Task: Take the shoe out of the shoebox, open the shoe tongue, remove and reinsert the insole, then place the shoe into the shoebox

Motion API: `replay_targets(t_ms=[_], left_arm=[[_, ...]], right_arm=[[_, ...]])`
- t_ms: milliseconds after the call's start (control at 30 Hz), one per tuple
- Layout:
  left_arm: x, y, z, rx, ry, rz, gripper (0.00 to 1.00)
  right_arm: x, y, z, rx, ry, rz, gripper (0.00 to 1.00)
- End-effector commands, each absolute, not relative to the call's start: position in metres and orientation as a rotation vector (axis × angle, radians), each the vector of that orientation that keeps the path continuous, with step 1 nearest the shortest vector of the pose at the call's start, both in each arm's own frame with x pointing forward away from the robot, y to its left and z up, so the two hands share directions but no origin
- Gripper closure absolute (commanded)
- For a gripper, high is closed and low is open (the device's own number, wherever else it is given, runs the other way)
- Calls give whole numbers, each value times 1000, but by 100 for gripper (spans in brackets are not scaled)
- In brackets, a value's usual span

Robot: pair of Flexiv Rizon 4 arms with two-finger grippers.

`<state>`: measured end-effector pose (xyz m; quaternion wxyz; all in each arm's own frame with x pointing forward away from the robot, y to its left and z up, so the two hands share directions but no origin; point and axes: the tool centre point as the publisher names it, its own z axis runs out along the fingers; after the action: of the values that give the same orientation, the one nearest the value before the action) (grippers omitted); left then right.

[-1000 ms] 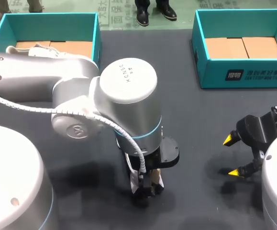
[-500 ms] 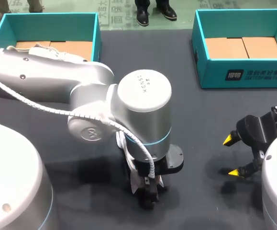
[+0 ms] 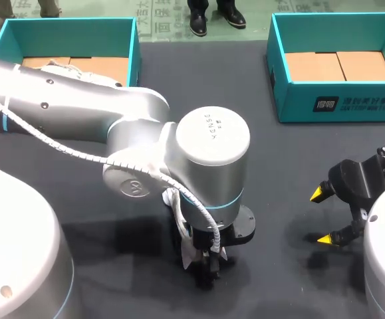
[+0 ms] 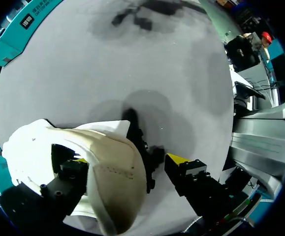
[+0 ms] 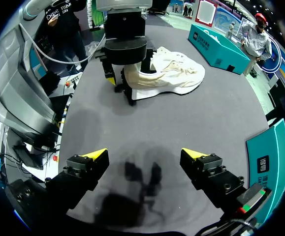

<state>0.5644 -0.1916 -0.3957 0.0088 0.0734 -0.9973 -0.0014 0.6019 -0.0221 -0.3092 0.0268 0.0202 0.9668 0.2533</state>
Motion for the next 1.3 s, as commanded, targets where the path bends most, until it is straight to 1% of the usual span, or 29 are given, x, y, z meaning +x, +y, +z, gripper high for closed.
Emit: replay_targets(t_ms=[33,67,100,133,167,733,1300], left_arm=[[559,-195,-401,241,-3130,-25,36],[559,-195,-401,244,-3132,-26,49],[560,-195,-401,246,-3133,-25,59],[560,-194,-400,252,-3135,-23,73],[560,-194,-399,254,-3136,-20,100],[565,-182,-377,266,-3157,28,100],[587,-157,-309,246,-3196,62,100]], right_arm=[[599,-22,-309,64,2984,780,0],[599,-22,-309,64,2984,780,0],[599,-22,-309,64,2984,780,0],[599,-22,-309,64,2984,780,0],[599,-22,-309,64,2984,780,0],[599,-22,-309,64,2984,780,0],[599,-22,-309,64,2984,780,0]])
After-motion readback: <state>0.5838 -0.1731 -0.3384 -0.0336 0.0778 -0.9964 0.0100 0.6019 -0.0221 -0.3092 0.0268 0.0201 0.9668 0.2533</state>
